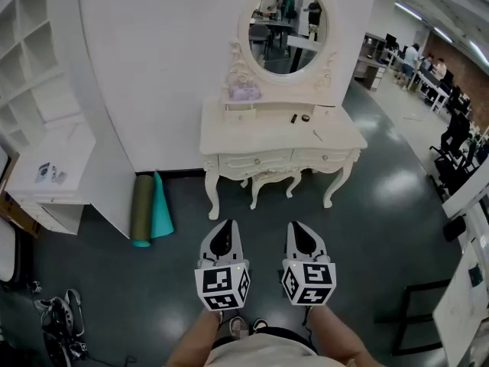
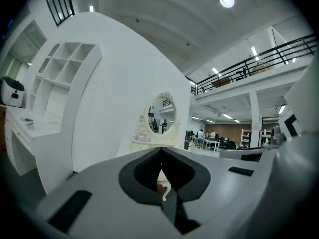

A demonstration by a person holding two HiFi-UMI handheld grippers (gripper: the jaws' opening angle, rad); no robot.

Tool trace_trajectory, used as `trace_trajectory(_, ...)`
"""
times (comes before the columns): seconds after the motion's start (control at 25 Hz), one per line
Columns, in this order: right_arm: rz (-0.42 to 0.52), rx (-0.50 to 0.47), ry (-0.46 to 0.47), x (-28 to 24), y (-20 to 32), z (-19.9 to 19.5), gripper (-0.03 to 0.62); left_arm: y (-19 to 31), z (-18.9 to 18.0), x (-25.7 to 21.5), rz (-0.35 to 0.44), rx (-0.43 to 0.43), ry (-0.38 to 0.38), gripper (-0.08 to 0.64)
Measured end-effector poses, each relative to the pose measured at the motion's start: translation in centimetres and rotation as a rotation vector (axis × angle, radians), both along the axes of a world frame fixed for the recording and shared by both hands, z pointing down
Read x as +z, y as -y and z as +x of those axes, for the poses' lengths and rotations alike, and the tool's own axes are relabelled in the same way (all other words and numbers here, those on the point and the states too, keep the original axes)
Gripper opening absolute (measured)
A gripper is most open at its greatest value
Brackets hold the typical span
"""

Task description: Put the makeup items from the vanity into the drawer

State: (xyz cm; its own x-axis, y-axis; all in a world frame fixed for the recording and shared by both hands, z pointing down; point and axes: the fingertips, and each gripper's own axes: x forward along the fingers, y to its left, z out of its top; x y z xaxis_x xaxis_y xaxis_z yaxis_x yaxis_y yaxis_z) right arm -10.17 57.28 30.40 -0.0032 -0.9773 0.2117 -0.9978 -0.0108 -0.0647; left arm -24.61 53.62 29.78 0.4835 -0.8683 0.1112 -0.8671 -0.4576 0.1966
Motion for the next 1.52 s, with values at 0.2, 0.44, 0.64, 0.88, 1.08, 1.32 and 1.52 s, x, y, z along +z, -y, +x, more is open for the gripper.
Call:
trace_trajectory(0.2,-0.012,0.036,-0.012,0.8,0.6,0.0,0.017,1.7,-0.8,1.5,-0.028,0.014,-0.008,0.011)
trace_trajectory(0.44,-0.047,0.081,0.032,2.5,2.8,1.7,0.017,4.2,0.0,2.9,-0.054,0.041,0.015,0.011)
trace_trajectory(0.64,-0.041,0.073,0.026,3.0,6.7,3.2,0.017,8.1,1.4,3.6,-0.057,0.032,0.02,0.011)
trace_trajectory(0.88,-0.061,0.047,0.045,3.3,13.0,6.3,0.017,13.9,3.7,3.7,-0.061,-0.003,0.021,0.009)
trace_trajectory(1.08,-0.08,0.026,0.038,3.2,17.8,9.6,0.017,18.5,7.0,3.4,-0.069,-0.019,0.015,0.011)
trace_trajectory(1.32,-0.093,0.03,0.065,3.8,22.4,14.0,0.017,22.8,11.8,4.1,-0.083,0.002,0.036,0.011)
trace_trajectory(1.52,-0.104,0.038,0.101,4.5,25.5,17.8,0.017,25.9,15.1,3.8,-0.069,0.005,0.049,0.011)
